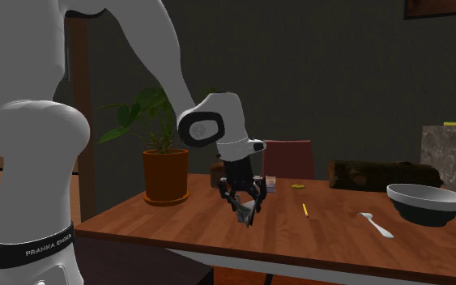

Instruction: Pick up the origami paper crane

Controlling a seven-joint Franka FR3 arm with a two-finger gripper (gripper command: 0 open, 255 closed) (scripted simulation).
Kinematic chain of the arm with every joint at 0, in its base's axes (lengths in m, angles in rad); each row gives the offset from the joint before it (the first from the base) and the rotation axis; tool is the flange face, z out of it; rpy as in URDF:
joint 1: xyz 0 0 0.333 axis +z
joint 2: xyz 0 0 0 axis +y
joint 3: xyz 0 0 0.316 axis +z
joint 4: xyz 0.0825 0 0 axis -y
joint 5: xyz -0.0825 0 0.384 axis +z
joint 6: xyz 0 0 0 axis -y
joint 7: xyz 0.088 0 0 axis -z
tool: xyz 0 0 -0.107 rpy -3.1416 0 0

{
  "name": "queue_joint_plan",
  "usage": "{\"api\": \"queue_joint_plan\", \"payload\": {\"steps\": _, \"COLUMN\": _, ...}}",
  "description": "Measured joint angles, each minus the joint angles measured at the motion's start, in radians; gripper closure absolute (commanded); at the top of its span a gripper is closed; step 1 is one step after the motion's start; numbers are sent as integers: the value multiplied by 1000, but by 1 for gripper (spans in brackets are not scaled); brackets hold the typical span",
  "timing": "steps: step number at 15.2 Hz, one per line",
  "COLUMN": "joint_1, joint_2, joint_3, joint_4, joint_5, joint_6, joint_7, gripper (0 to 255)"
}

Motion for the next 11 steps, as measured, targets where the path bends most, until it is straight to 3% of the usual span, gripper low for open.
{"api": "queue_joint_plan", "payload": {"steps": 5, "joint_1": -11, "joint_2": -99, "joint_3": -32, "joint_4": -7, "joint_5": -241, "joint_6": -67, "joint_7": 180, "gripper": 255}}
{"api": "queue_joint_plan", "payload": {"steps": 11, "joint_1": -60, "joint_2": -192, "joint_3": -6, "joint_4": 8, "joint_5": -388, "joint_6": -160, "joint_7": 285, "gripper": 255}}
